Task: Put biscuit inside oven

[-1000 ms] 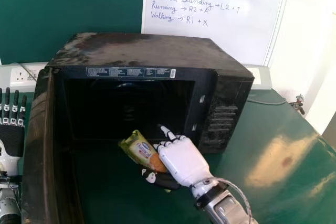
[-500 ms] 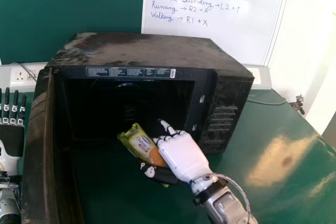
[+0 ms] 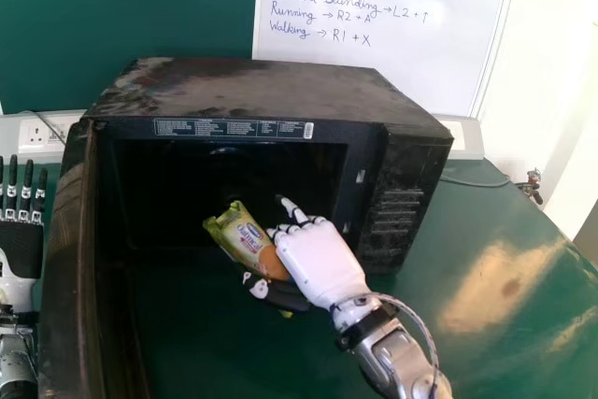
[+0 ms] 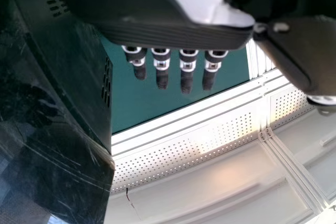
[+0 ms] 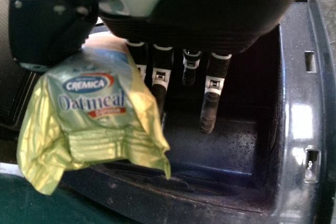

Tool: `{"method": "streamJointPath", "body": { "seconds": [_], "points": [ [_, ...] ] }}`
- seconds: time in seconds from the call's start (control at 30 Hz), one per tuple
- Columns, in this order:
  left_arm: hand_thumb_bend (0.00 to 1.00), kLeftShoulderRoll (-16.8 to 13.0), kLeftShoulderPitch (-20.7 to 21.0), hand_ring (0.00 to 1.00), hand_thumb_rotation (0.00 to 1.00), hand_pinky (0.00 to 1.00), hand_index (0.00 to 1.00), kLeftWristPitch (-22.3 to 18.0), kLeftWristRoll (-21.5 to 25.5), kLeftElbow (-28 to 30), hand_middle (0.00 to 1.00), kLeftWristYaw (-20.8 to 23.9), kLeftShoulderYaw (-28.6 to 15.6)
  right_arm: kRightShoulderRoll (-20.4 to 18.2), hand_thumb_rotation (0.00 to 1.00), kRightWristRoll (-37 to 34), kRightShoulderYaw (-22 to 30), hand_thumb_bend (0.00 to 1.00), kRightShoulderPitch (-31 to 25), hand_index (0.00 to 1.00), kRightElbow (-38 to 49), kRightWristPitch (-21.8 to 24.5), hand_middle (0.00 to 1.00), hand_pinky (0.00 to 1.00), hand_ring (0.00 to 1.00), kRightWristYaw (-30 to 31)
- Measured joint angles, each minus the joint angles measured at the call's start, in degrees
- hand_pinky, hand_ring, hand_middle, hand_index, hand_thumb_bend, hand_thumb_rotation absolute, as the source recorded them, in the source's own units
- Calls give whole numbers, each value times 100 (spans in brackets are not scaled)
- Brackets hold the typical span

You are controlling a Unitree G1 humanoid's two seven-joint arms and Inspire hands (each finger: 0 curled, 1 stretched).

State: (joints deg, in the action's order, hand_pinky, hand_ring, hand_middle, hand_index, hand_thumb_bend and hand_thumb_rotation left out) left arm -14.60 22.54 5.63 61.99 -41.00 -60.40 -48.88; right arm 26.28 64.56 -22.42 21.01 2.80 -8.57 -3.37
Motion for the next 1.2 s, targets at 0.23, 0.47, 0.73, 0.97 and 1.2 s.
{"method": "streamJointPath", "body": {
  "seconds": [0.23,0.47,0.73,0.97,1.2],
  "points": [
    [51,-8,3,0,0,0,49,-3,-2,-9,48,-1,0,-89,0,0,-29,52,152,47,-144,5,51,53,55,95],
    [51,-10,4,0,0,0,49,-31,0,-15,48,-12,1,-129,0,-10,-31,52,337,50,-297,3,49,52,53,94],
    [51,-15,9,0,0,0,49,-39,-5,-24,48,-62,2,-143,0,2,-76,52,620,50,-431,152,49,52,56,669],
    [51,-31,11,0,0,0,49,62,3,-33,48,-91,4,-133,0,5,-220,52,905,52,-519,283,48,51,55,1394],
    [51,21,-10,0,0,0,49,-12,-5,52,48,49,7,-160,0,22,-305,52,1148,52,-857,330,48,49,55,1434]
  ]
}}
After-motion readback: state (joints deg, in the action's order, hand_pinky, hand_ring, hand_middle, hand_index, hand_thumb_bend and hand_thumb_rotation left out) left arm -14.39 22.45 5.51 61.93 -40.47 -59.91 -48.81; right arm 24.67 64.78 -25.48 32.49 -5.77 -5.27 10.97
